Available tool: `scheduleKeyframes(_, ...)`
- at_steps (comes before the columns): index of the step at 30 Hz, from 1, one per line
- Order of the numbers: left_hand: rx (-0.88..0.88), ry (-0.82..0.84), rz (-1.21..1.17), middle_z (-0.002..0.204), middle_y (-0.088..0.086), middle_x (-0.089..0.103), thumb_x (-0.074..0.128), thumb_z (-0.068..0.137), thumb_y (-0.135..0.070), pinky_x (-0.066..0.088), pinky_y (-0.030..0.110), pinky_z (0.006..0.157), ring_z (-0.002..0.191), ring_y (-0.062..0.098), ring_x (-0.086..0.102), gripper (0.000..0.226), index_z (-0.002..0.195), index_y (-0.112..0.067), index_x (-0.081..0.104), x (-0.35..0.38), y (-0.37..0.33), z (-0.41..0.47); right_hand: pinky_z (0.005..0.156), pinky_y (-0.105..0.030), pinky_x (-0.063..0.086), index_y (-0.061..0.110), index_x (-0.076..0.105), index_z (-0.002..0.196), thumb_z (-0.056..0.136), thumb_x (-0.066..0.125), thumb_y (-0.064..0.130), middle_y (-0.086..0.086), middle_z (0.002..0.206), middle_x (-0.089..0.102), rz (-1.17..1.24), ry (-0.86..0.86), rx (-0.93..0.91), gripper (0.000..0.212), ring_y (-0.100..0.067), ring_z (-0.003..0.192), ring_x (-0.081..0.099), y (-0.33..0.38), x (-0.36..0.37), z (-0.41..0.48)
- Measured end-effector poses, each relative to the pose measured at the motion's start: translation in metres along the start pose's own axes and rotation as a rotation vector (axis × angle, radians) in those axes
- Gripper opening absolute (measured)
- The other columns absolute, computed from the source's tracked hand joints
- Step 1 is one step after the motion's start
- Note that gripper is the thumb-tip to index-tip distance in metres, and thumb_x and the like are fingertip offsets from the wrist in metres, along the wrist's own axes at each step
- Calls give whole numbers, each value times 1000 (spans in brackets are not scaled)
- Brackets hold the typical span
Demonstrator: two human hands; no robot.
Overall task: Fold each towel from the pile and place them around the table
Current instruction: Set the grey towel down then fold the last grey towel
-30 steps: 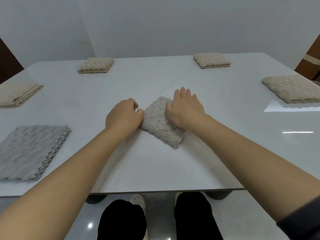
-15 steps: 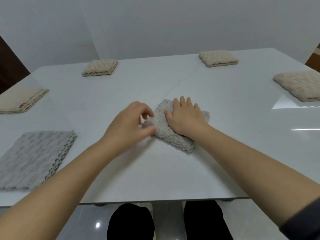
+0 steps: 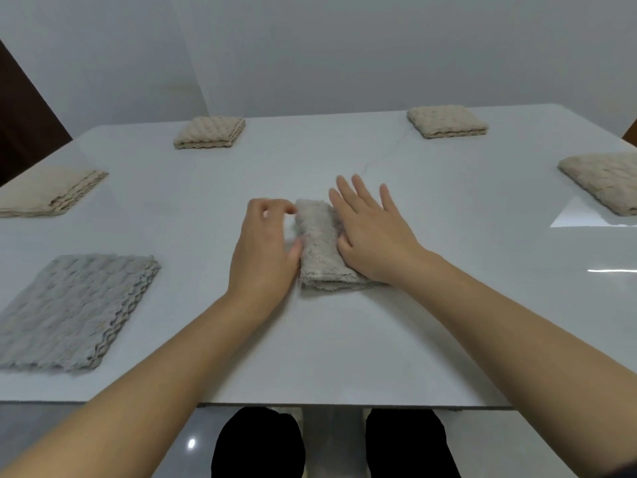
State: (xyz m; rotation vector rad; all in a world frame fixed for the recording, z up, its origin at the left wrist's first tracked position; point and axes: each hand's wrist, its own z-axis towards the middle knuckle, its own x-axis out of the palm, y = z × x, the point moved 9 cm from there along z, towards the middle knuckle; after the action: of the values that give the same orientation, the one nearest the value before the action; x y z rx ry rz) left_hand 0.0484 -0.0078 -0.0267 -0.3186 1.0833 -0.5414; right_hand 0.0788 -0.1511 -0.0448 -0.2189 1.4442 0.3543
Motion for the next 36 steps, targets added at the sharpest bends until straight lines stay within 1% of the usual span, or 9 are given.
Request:
scheduleKeyframes(3, -614, 222, -525, 71, 2, 62, 50, 98, -32, 50, 29, 52, 55, 19, 60, 28, 96, -5, 57, 26, 29, -5, 121, -45, 1, 9, 8, 155, 100, 24, 26, -9, 164, 1, 87, 88, 15, 60, -25, 151, -3, 1, 13, 5)
scheduleKeyframes(6, -844, 515, -665, 49, 0, 53, 52, 97, -40, 45, 20, 37, 38, 12, 50, 35, 79, -9, 55, 42, 26, -7, 121, -42, 3, 9, 12, 155, 101, 24, 26, -9, 163, 7, 111, 100, 23, 58, -25, 150, 1, -1, 17, 4)
scheduleKeyframes(11, -804, 672, -532, 70, 3, 60, 71, 87, -27, 57, 23, 55, 60, 14, 60, 21, 90, -9, 61, 48, 17, 0, 121, -39, 5, 9, 20, 153, 100, 26, 26, -8, 162, 17, 178, 39, 49, 56, -24, 150, 8, -3, 11, 1)
scheduleKeyframes(16, -766, 633, -529, 100, 15, 72, 77, 80, -37, 56, 42, 90, 85, 24, 67, 43, 103, -2, 66, 55, 8, 6, 119, -38, 5, 8, 23, 151, 101, 27, 25, -9, 161, 18, 204, 37, 51, 53, -24, 150, 9, -7, 11, 1)
scheduleKeyframes(19, -765, 617, -551, 101, 17, 72, 78, 79, -33, 59, 40, 83, 85, 25, 68, 44, 105, 0, 66, 55, 6, 7, 121, -39, 3, 7, 18, 153, 102, 25, 25, -8, 162, 13, 189, 49, 48, 55, -24, 150, 6, -8, 14, 1)
scheduleKeyframes(24, -790, 685, -538, 83, 10, 66, 68, 90, -14, 57, 23, 52, 67, 17, 63, 15, 97, -2, 63, 49, 16, 4, 122, -40, 1, 8, 13, 155, 101, 24, 27, -8, 163, 9, 187, 66, 45, 58, -23, 151, 2, -8, 19, 3)
scheduleKeyframes(32, -807, 666, -479, 73, 9, 61, 62, 94, -16, 55, 22, 46, 47, 12, 59, 12, 93, -4, 61, 41, 26, -2, 122, -41, 1, 8, 11, 155, 101, 22, 28, -9, 163, 7, 155, 65, 38, 59, -23, 151, 1, -7, 21, 3)
scheduleKeyframes(34, -699, 553, -342, 70, 7, 66, 65, 92, -26, 56, 26, 50, 50, 15, 62, 19, 85, -8, 62, 30, 27, -2, 122, -41, 1, 8, 11, 155, 101, 22, 28, -9, 163, 7, 145, 63, 37, 59, -23, 151, 2, -7, 22, 3)
scheduleKeyframes(36, -379, 336, -61, 73, -5, 68, 66, 87, -36, 53, 29, 58, 57, 13, 64, 20, 82, -18, 60, 4, 15, 5, 122, -41, 1, 7, 11, 155, 100, 23, 28, -10, 163, 8, 144, 59, 41, 59, -24, 151, 2, -7, 23, 4)
